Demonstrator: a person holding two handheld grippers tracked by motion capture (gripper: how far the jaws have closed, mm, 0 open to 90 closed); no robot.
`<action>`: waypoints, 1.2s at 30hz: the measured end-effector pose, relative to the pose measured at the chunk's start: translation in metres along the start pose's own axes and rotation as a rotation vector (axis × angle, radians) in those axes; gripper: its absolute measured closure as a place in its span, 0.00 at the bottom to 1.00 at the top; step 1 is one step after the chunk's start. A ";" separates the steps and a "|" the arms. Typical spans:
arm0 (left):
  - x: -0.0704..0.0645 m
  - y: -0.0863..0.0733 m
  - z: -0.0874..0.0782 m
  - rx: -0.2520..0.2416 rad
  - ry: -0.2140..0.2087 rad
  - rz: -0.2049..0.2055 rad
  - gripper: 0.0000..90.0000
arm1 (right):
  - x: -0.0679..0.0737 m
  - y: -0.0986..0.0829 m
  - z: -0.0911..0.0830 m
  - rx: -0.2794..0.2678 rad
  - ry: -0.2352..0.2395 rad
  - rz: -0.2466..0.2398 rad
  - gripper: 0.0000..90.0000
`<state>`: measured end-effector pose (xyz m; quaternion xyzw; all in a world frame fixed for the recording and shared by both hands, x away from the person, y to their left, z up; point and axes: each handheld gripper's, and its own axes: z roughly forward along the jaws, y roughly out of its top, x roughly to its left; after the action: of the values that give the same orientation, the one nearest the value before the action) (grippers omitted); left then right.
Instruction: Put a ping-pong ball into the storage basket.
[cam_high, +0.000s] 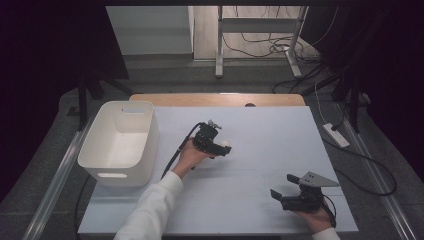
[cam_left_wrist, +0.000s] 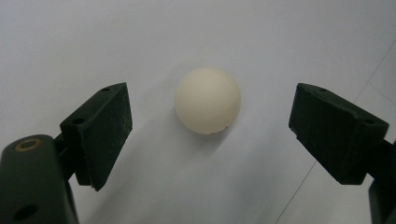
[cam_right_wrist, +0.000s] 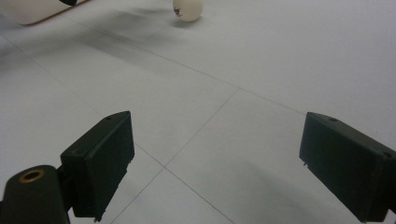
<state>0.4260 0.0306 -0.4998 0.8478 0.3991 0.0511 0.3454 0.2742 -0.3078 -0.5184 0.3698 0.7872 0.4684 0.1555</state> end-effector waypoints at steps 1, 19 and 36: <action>-0.001 0.000 0.001 0.001 -0.001 0.002 0.16 | 0.000 0.000 0.000 0.001 -0.001 0.000 0.11; -0.001 0.001 0.015 0.030 -0.012 0.008 0.19 | 0.000 0.000 0.000 0.002 -0.001 0.001 0.11; 0.003 -0.001 0.021 0.037 -0.023 -0.004 0.37 | -0.001 0.000 0.000 0.000 -0.001 0.002 0.11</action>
<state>0.4347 0.0217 -0.5163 0.8538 0.3975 0.0334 0.3345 0.2743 -0.3087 -0.5185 0.3708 0.7868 0.4684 0.1553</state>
